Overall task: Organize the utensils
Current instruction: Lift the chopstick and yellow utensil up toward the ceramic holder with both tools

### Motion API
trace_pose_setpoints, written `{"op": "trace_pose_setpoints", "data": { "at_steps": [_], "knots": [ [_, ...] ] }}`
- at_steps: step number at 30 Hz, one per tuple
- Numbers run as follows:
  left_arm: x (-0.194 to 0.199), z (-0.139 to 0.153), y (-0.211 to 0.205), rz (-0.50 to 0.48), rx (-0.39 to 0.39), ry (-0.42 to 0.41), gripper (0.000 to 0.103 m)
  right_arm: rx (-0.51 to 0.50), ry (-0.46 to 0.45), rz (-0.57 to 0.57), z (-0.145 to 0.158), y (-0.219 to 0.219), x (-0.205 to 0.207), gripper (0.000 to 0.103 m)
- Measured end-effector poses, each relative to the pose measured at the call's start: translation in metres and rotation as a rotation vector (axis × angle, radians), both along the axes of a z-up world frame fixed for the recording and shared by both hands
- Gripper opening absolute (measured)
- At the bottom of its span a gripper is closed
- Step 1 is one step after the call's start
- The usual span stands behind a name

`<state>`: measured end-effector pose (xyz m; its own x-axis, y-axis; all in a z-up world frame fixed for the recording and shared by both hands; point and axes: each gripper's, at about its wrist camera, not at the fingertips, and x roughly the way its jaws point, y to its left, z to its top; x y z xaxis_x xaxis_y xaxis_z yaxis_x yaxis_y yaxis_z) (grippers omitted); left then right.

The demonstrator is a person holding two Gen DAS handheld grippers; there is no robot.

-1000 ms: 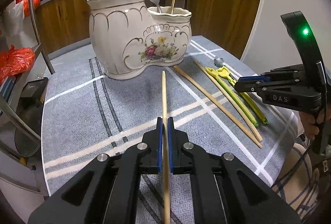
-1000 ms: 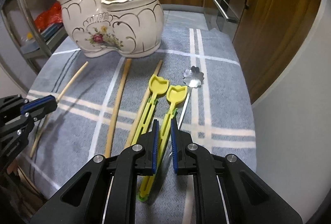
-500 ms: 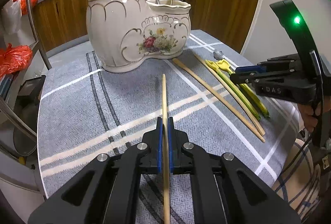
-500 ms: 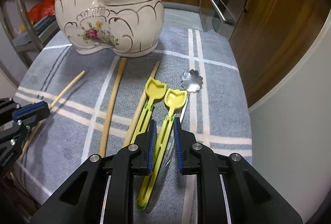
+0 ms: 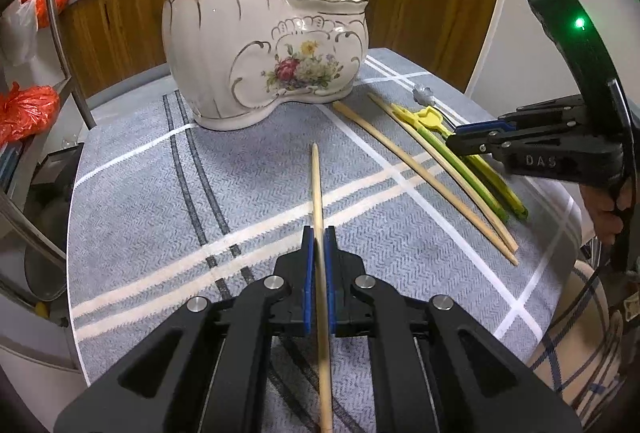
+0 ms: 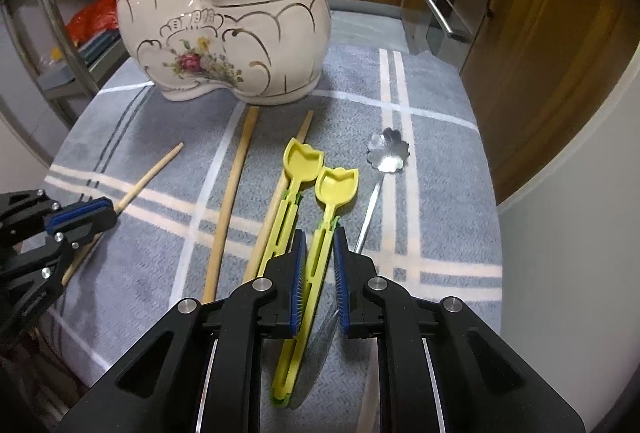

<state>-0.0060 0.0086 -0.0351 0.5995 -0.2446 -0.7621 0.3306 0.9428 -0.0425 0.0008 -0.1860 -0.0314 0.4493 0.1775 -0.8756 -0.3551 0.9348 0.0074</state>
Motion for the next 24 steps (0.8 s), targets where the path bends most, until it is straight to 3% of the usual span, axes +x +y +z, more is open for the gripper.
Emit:
{"op": "trace_pose_setpoints", "data": {
  "at_steps": [3, 5, 9, 10, 13, 18, 24],
  "knots": [
    [-0.003, 0.002, 0.001, -0.012, 0.010, 0.009, 0.010, 0.014, 0.010, -0.004, 0.000, -0.004, -0.004, 0.016],
    [-0.005, 0.002, 0.002, -0.021, -0.005, 0.016, 0.019, 0.029, 0.004, -0.003, 0.000, -0.006, -0.007, 0.016],
    [-0.006, 0.002, -0.005, -0.018, 0.015, -0.004, 0.023, 0.055, -0.015, -0.015, -0.002, -0.007, -0.006, 0.015],
    [-0.006, 0.001, -0.006, -0.014, 0.023, -0.011, 0.022, 0.059, -0.022, -0.014, -0.002, -0.006, -0.007, 0.014],
    [-0.004, 0.000, -0.008, -0.005, 0.056, -0.036, 0.005, 0.086, -0.044, -0.025, 0.000, -0.009, -0.011, 0.011],
    [-0.004, 0.004, 0.000, -0.009, 0.007, -0.053, 0.005, 0.153, -0.125, -0.028, 0.017, -0.018, -0.023, 0.011],
    [-0.014, 0.027, 0.011, -0.025, -0.075, -0.176, 0.005, 0.226, -0.241, 0.011, 0.041, -0.019, -0.040, 0.011]
  ]
}}
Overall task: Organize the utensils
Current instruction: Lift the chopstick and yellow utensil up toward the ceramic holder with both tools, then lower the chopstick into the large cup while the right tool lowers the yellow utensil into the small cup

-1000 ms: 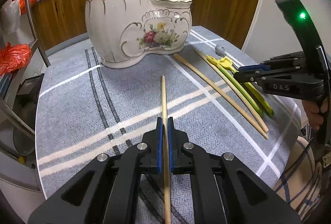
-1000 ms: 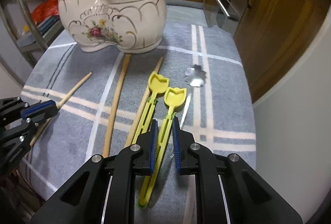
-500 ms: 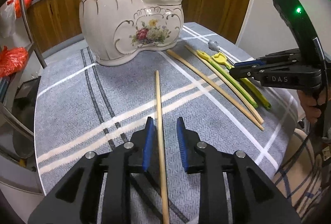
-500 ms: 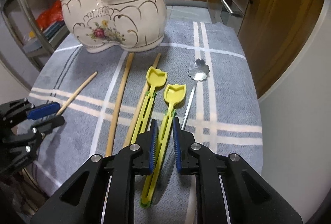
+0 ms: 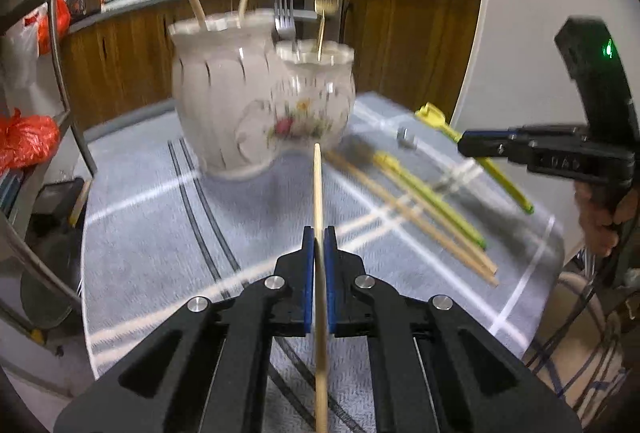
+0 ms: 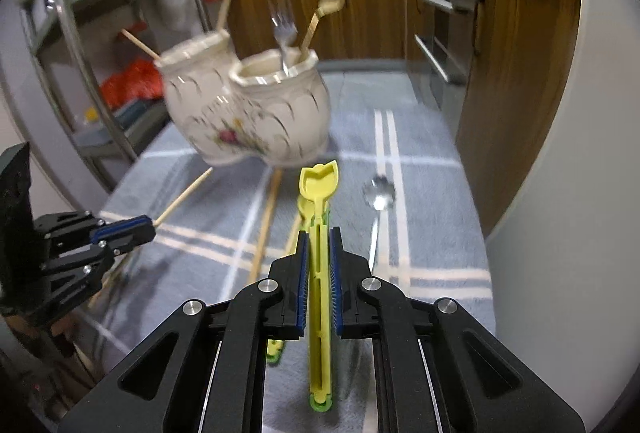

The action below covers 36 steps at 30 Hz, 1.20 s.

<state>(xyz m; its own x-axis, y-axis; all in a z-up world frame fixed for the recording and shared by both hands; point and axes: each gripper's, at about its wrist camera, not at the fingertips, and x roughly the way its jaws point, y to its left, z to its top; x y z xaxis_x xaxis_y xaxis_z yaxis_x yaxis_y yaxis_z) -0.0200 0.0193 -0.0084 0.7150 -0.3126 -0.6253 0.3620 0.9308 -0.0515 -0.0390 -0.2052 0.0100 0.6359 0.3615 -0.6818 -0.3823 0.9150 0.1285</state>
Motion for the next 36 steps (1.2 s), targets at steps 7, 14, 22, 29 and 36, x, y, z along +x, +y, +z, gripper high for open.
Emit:
{"op": "trace_pose_setpoints", "data": {
  "at_steps": [7, 14, 22, 29, 36],
  "knots": [
    [-0.009, 0.022, 0.005, -0.009, -0.046, -0.125, 0.005, 0.080, -0.106, 0.043, 0.020, 0.009, -0.001, 0.011],
    [-0.009, 0.052, 0.015, -0.023, -0.075, -0.215, 0.005, 0.144, -0.197, 0.050, 0.044, 0.022, 0.019, 0.011],
    [0.006, 0.112, 0.046, -0.010, -0.164, -0.354, 0.005, 0.207, -0.282, 0.064, 0.074, 0.033, 0.050, 0.011],
    [0.060, 0.142, 0.070, 0.039, -0.235, -0.430, 0.005, 0.295, -0.312, 0.042, 0.087, 0.038, 0.083, 0.011],
    [0.124, 0.138, 0.087, 0.082, -0.365, -0.441, 0.005, 0.351, -0.346, 0.002, 0.082, 0.048, 0.114, 0.011]
  ]
}}
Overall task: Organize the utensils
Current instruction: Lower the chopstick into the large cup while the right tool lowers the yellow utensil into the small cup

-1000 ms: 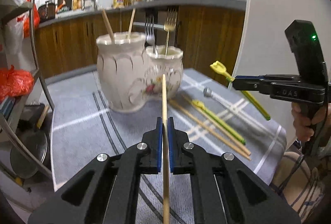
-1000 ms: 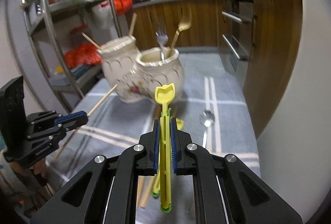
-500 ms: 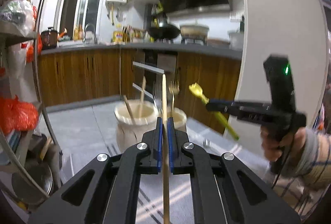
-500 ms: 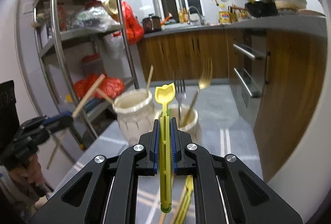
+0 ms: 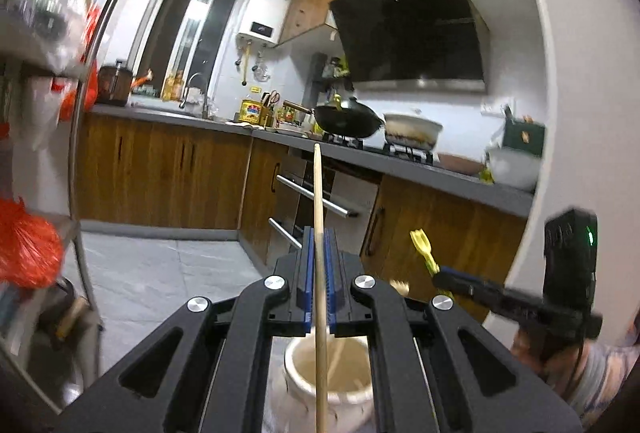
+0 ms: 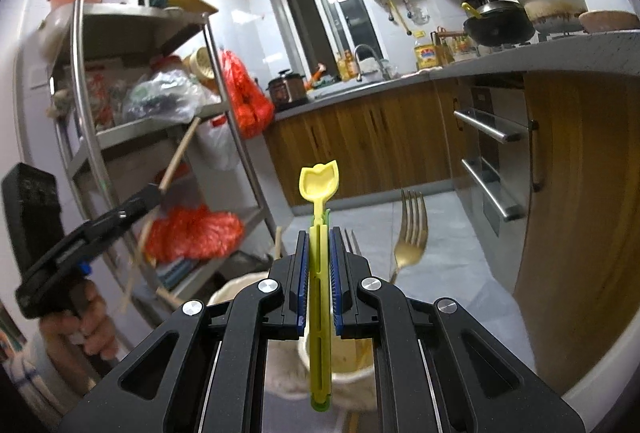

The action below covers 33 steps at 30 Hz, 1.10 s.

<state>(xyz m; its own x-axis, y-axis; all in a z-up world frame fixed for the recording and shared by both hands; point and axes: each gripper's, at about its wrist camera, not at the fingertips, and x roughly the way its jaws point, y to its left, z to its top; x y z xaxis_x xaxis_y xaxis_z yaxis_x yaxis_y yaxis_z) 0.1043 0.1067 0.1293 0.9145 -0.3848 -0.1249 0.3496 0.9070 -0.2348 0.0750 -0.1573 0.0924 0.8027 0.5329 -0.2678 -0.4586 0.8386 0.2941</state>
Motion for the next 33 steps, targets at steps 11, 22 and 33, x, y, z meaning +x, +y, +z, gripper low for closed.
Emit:
{"op": "trace_pose_setpoints", "data": {
  "at_steps": [11, 22, 33],
  "knots": [
    [0.053, -0.026, -0.007, -0.031, -0.149, 0.021, 0.005, 0.083, -0.006, -0.056, -0.015, 0.008, 0.035, 0.011],
    [0.062, -0.045, -0.013, -0.055, -0.123, 0.042, 0.005, 0.076, 0.012, -0.081, -0.040, 0.017, 0.044, 0.011],
    [0.056, -0.055, -0.013, -0.105, -0.086, 0.065, 0.005, -0.019, 0.001, -0.089, -0.052, 0.026, 0.033, 0.011]
  ]
}}
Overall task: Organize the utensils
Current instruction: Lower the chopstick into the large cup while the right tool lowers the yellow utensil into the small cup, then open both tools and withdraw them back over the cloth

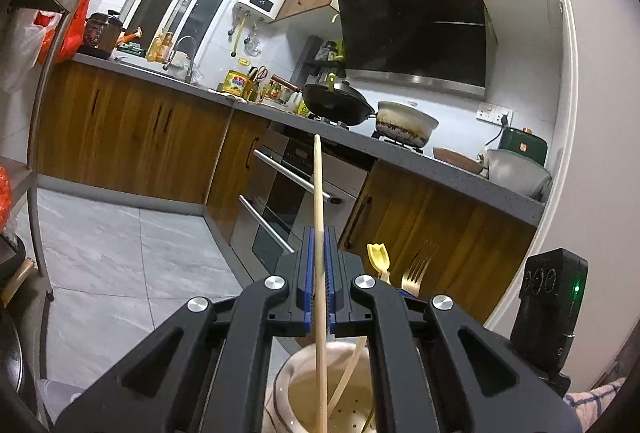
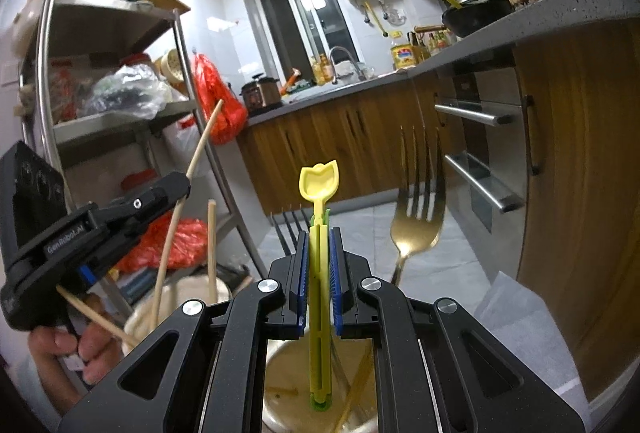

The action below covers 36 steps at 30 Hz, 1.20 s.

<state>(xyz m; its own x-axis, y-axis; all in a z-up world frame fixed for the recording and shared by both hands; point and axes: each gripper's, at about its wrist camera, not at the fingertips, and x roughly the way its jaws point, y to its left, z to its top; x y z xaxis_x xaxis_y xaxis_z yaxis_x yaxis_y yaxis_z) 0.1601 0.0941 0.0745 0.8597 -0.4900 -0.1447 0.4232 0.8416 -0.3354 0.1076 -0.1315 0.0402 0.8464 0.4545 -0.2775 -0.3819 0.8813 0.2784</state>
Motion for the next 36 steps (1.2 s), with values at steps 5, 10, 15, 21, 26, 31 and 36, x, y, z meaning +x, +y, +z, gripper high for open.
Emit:
{"op": "trace_pose_setpoints", "data": {
  "at_steps": [5, 10, 15, 21, 26, 31, 36],
  "knots": [
    [-0.005, -0.004, 0.004, -0.012, 0.015, 0.013, 0.005, -0.053, 0.025, 0.014, -0.003, -0.001, -0.010, 0.011],
    [-0.011, 0.001, 0.010, -0.019, 0.040, 0.018, 0.005, -0.080, 0.039, 0.034, -0.003, -0.004, -0.020, 0.011],
    [-0.018, 0.006, 0.007, -0.017, 0.083, 0.022, 0.005, -0.098, 0.050, 0.050, -0.005, -0.004, -0.026, 0.011],
    [-0.027, 0.009, 0.000, -0.017, 0.119, 0.021, 0.005, -0.104, 0.074, 0.049, -0.006, -0.006, -0.028, 0.012],
    [-0.034, 0.015, -0.007, -0.007, 0.163, 0.013, 0.006, -0.082, 0.068, 0.047, 0.001, -0.014, -0.035, 0.027],
    [-0.042, 0.027, -0.005, 0.003, 0.165, -0.001, 0.006, -0.067, 0.039, 0.046, 0.013, -0.022, -0.047, 0.032],
    [-0.056, 0.037, -0.003, 0.016, 0.178, -0.011, 0.006, -0.067, 0.025, 0.040, 0.024, -0.029, -0.059, 0.035]
  ]
}}
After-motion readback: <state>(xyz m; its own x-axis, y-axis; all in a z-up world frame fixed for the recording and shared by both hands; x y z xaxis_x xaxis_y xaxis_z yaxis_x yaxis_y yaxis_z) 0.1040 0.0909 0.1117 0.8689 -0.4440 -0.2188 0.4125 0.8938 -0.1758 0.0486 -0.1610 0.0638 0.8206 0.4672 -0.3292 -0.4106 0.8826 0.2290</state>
